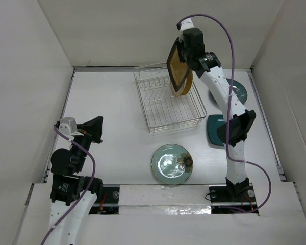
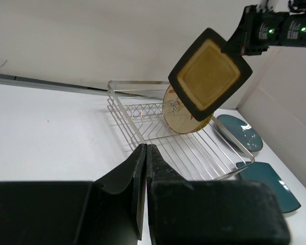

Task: Load the plates into the dish rack

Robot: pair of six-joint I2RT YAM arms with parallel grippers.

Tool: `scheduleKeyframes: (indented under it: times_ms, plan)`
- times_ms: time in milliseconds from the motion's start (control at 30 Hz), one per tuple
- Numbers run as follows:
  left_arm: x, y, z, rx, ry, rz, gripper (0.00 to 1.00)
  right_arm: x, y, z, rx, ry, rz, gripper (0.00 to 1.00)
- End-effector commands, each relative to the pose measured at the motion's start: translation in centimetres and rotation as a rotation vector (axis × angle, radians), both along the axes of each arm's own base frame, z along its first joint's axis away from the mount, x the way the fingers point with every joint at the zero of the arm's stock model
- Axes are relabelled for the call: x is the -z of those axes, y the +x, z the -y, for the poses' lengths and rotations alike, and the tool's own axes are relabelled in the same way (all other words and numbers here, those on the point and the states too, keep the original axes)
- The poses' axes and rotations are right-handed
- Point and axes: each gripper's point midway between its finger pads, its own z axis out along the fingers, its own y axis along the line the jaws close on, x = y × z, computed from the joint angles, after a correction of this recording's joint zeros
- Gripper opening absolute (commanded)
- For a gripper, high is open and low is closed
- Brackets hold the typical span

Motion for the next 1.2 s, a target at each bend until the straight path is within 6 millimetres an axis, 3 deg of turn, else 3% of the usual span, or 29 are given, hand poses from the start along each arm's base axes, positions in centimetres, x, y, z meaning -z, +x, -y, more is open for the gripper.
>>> scheduleKeyframes:
  times_ms: [0, 300, 667, 967, 1000, 1033, 1067, 1100, 1133, 1167]
  plan:
    - [-1.8, -0.3, 0.4, 0.023, -0.012, 0.052, 0.01, -5.5, 0.3, 2.0, 0.133, -0.013, 0.185, 0.0]
    - [-1.8, -0.3, 0.4, 0.025, -0.013, 0.05, 0.01, -2.7, 1.5, 1.1, 0.183, -0.067, 0.167, 0.0]
    - [-1.6, -0.2, 0.5, 0.026, -0.01, 0.046, 0.01, 5.4, 3.0, -2.1, 0.124, -0.064, 0.051, 0.0]
    - [-1.0, 0.1, 1.0, 0.053, 0.0, 0.026, 0.06, 7.7, 3.0, -4.0, 0.071, 0.041, 0.009, 0.0]
    - [-0.7, 0.3, 1.3, 0.068, 0.005, 0.013, 0.07, 7.1, 2.8, -4.1, 0.069, 0.064, 0.018, 0.03]
    - [-0.5, 0.4, 1.5, 0.076, 0.008, 0.006, 0.09, 7.2, 2.5, -4.4, 0.06, 0.097, 0.009, 0.24]
    - [-0.4, 0.5, 1.7, 0.085, 0.011, -0.001, 0.1, 6.8, 2.2, -4.6, 0.049, 0.113, 0.01, 0.38]
    - [-0.1, 0.7, 2.1, 0.105, 0.017, -0.017, 0.11, 5.1, 1.7, -4.6, 0.043, 0.152, 0.033, 0.48]
    - [0.1, 0.8, 2.2, 0.114, 0.021, -0.026, 0.14, 4.9, 1.2, -4.7, 0.029, 0.166, 0.028, 0.66]
    - [0.4, 1.0, 2.5, 0.126, 0.025, -0.036, 0.16, 4.2, 0.8, -4.6, 0.026, 0.179, 0.034, 0.72]
